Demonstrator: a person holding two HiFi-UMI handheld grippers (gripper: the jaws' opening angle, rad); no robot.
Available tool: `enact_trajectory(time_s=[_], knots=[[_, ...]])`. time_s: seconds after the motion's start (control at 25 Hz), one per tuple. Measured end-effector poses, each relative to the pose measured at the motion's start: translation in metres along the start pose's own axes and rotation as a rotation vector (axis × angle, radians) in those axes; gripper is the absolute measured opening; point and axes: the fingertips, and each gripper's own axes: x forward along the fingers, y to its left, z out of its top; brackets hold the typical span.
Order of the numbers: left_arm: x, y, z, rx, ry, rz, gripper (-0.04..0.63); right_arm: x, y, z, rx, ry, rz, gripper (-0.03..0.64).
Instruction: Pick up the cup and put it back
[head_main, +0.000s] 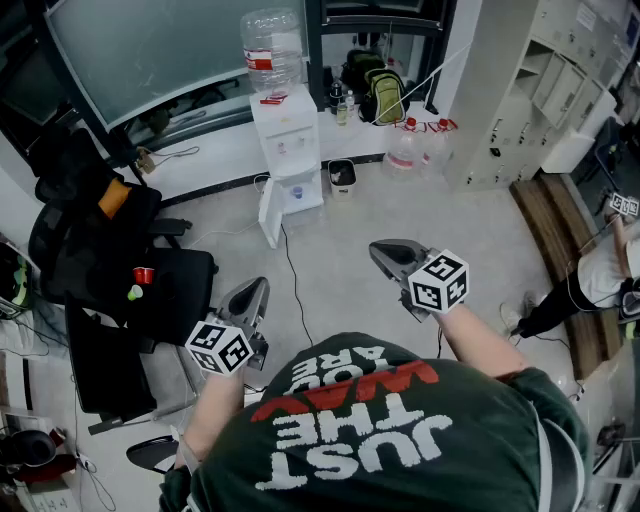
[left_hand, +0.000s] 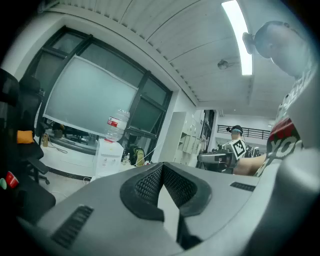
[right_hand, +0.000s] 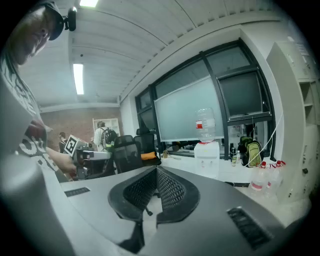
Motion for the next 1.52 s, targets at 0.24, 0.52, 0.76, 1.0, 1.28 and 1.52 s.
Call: enact_trajectory(time_s=[0.24,0.52,0.76,1.0,1.28,1.52], knots=[[0.0,0.0,0.003,-0.009,0.005,-0.014,0.008,-0.003,0.002,0.002,0.009,-0.004,-0.013,0.032],[0.009,-0.011,0.001,-0.014,0.012,-0.034,0.008,-0.011,-0.002,0.002,0.008,-0.013,-0.018,0.032],[0.019,-0.02,-0.003,-0.013,0.02,-0.038,0.008,-0.019,-0.009,0.0,0.025,-0.017,-0.007,0.032],[0.034,-0.039,-0.005,-0.01,0.025,-0.046,0.008,-0.038,-0.022,-0.002,0.048,-0.032,-0.003,0.034],[0.072,-0.084,-0.01,0.001,0.03,-0.053,0.008,-0.081,-0.055,-0.009,0.051,-0.04,0.018,0.032],[0.107,-0.124,-0.02,0.004,0.048,-0.046,0.008,-0.119,-0.088,-0.021,0.052,-0.039,0.042,0.032]])
